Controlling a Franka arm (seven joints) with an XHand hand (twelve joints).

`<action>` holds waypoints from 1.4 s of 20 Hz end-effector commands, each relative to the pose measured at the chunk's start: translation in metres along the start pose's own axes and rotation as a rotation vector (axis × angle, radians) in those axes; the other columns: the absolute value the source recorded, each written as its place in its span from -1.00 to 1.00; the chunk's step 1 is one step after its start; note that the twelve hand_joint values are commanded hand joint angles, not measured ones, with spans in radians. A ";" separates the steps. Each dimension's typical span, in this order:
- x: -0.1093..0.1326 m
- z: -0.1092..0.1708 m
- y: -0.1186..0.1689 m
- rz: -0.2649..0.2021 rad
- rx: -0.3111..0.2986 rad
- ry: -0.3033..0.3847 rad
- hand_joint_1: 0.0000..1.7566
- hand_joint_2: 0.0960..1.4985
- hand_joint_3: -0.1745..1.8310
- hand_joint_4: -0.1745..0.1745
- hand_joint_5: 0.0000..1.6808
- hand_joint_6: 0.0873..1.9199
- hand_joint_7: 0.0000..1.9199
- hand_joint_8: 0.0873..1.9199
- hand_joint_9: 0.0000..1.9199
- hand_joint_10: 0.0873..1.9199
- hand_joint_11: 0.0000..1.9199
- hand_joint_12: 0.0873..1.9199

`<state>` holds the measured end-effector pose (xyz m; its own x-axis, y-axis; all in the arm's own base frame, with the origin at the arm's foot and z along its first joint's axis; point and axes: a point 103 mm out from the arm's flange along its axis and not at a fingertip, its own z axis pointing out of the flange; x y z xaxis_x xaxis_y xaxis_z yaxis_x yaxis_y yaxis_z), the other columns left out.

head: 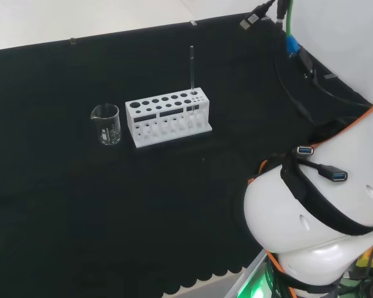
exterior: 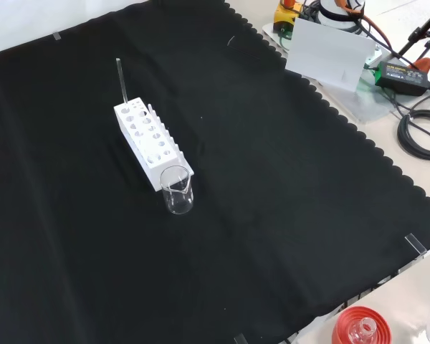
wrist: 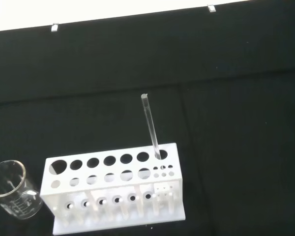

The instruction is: Take the glass rod from the white test tube rack.

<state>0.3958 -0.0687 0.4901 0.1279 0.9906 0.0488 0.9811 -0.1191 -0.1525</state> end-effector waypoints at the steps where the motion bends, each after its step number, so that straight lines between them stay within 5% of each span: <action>1: -0.006 0.007 0.032 -0.036 -0.010 0.031 -0.30 0.57 -1.00 -0.34 -0.56 -1.00 -0.74 -0.16 -0.62 -0.07 -0.81 0.49; 5: -0.009 0.018 0.046 0.025 0.061 -0.015 -0.27 0.55 -1.00 -0.40 -0.51 -1.00 -0.65 -0.16 -0.50 -0.10 -0.67 0.45; 10: -0.010 0.023 0.053 -0.089 0.044 0.038 -0.25 0.54 -1.00 -0.46 -0.45 -1.00 -0.57 -0.17 -0.40 -0.14 -0.56 0.41; 14: -0.023 0.035 0.054 -0.098 0.061 0.039 -0.25 0.54 -1.00 -0.49 -0.41 -0.99 -0.53 -0.17 -0.35 -0.17 -0.51 0.39; 17: -0.030 0.036 0.062 -0.062 0.091 0.058 -0.26 0.54 -1.00 -0.50 -0.39 -0.98 -0.50 -0.17 -0.31 -0.18 -0.47 0.38; 18: -0.022 0.044 0.059 -0.133 0.057 0.065 -0.26 0.54 -1.00 -0.51 -0.38 -0.97 -0.50 -0.17 -0.31 -0.18 -0.47 0.38; 20: 0.004 0.049 0.067 -0.118 0.099 0.023 -0.28 0.55 -1.00 -0.51 -0.38 -0.97 -0.49 -0.17 -0.30 -0.19 -0.46 0.38; 28: -0.013 0.082 0.083 -0.134 0.132 0.048 -0.31 0.55 -1.00 -0.50 -0.37 -0.96 -0.48 -0.17 -0.31 -0.19 -0.46 0.38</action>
<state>0.4574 -0.0789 0.4155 0.0194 0.9943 0.1052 0.9633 0.0096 -0.2684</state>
